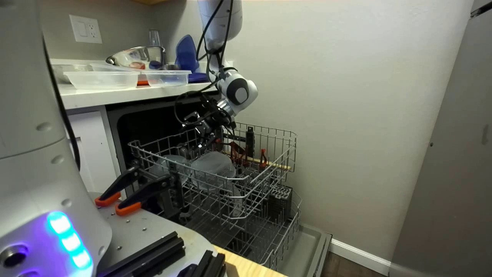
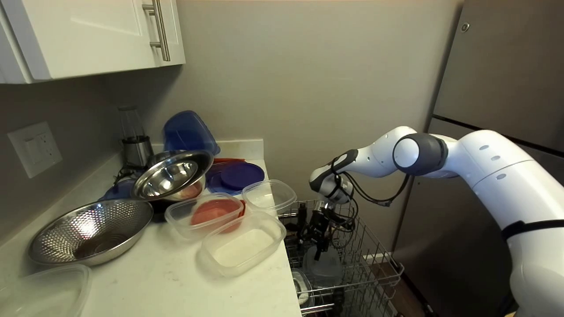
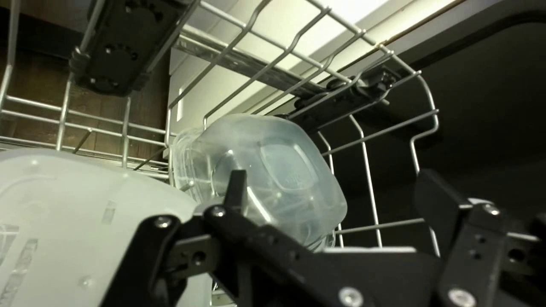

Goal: Take out the bowl from the dishwashing rack

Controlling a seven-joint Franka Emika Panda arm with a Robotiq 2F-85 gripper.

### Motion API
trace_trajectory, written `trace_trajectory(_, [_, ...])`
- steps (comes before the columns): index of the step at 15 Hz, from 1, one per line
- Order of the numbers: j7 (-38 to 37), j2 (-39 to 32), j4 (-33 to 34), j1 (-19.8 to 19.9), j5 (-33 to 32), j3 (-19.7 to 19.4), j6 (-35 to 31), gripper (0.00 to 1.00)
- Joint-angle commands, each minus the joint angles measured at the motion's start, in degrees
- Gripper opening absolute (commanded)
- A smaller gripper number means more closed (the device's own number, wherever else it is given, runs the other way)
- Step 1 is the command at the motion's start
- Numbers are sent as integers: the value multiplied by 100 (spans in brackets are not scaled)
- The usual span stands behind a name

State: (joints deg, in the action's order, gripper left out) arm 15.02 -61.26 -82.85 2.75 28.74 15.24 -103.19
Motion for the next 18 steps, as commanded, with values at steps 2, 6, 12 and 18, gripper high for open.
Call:
trace_trajectory(2, [31, -499, 831, -138, -141, 1, 623, 100])
trace_trajectory(6, [-22, -823, 1327, -353, -250, -6, 654, 100])
trace_trajectory(12, [52, -1125, 1824, -591, -567, 7, 679, 100])
trace_trajectory(18, [221, -1286, 2160, -834, -1073, 4, 802, 100])
